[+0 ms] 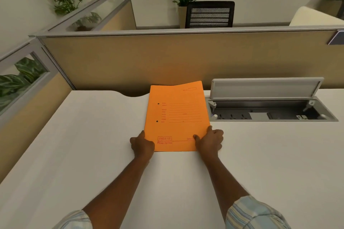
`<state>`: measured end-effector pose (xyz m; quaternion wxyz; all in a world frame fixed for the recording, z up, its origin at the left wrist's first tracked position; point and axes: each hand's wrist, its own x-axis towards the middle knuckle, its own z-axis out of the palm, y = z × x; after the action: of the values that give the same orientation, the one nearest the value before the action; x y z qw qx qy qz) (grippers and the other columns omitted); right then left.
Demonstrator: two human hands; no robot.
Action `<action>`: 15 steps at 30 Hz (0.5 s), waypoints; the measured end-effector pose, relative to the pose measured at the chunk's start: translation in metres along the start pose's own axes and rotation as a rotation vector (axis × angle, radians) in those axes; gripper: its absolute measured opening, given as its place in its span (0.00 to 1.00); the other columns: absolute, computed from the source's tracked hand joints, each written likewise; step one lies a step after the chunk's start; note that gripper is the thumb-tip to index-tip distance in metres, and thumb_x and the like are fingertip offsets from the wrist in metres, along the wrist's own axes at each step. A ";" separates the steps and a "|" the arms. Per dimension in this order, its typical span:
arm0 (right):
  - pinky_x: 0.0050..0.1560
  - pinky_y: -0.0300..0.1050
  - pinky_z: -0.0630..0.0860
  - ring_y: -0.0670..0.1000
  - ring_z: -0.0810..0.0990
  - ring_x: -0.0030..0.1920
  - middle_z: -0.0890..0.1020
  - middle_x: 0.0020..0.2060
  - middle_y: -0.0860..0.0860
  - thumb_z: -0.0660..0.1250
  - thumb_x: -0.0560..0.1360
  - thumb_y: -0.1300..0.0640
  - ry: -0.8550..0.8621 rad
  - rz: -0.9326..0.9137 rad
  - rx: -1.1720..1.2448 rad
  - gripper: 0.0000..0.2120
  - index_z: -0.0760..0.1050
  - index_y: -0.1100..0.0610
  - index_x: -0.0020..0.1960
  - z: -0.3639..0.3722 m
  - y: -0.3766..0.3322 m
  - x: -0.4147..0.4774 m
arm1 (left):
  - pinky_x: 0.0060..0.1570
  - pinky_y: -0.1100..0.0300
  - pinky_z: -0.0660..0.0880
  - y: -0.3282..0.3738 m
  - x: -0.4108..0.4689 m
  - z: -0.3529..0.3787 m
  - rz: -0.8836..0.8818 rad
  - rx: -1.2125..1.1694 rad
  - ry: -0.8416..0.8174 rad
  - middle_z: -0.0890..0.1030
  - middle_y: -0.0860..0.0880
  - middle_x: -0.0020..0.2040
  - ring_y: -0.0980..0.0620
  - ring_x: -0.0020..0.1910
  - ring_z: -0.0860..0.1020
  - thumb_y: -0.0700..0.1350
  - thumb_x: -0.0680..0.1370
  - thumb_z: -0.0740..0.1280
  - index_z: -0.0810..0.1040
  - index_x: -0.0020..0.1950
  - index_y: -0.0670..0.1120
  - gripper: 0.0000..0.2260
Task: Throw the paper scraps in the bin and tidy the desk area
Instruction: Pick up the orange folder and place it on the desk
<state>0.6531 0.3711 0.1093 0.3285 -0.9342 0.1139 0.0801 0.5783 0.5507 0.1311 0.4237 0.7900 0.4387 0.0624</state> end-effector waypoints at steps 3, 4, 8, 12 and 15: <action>0.61 0.58 0.64 0.57 0.65 0.65 0.64 0.65 0.56 0.64 0.75 0.43 0.059 -0.044 -0.159 0.26 0.65 0.55 0.68 0.003 0.001 -0.005 | 0.60 0.49 0.70 -0.004 0.000 -0.002 0.001 0.269 -0.016 0.67 0.40 0.63 0.39 0.61 0.68 0.43 0.78 0.63 0.71 0.68 0.45 0.17; 0.61 0.58 0.63 0.57 0.65 0.65 0.64 0.65 0.56 0.62 0.76 0.42 0.077 -0.067 -0.219 0.25 0.65 0.54 0.68 0.005 0.002 -0.008 | 0.62 0.48 0.68 -0.007 0.000 -0.002 0.018 0.316 -0.024 0.66 0.41 0.63 0.39 0.63 0.67 0.45 0.78 0.64 0.70 0.70 0.47 0.19; 0.63 0.60 0.61 0.57 0.62 0.68 0.63 0.70 0.55 0.51 0.79 0.40 0.095 -0.131 -0.384 0.28 0.58 0.54 0.73 0.010 0.009 -0.014 | 0.64 0.46 0.68 -0.015 0.001 -0.001 0.078 0.352 -0.028 0.67 0.41 0.64 0.39 0.63 0.67 0.48 0.78 0.66 0.68 0.71 0.48 0.22; 0.66 0.63 0.58 0.58 0.59 0.71 0.60 0.73 0.54 0.47 0.79 0.40 0.079 -0.157 -0.442 0.28 0.53 0.53 0.75 0.009 0.014 -0.015 | 0.64 0.46 0.68 -0.020 -0.004 -0.003 0.130 0.328 0.006 0.68 0.40 0.64 0.40 0.64 0.68 0.49 0.79 0.65 0.66 0.72 0.47 0.23; 0.68 0.63 0.55 0.58 0.57 0.72 0.60 0.74 0.54 0.46 0.80 0.41 0.095 -0.190 -0.406 0.28 0.52 0.53 0.75 0.009 0.021 -0.020 | 0.63 0.48 0.68 -0.028 -0.011 -0.005 0.195 0.285 0.044 0.70 0.39 0.63 0.40 0.63 0.69 0.49 0.80 0.61 0.66 0.73 0.44 0.22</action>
<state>0.6273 0.3639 0.0940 0.1341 -0.9904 0.0224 0.0260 0.5513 0.5522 0.1171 0.2896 0.8793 0.3736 0.0579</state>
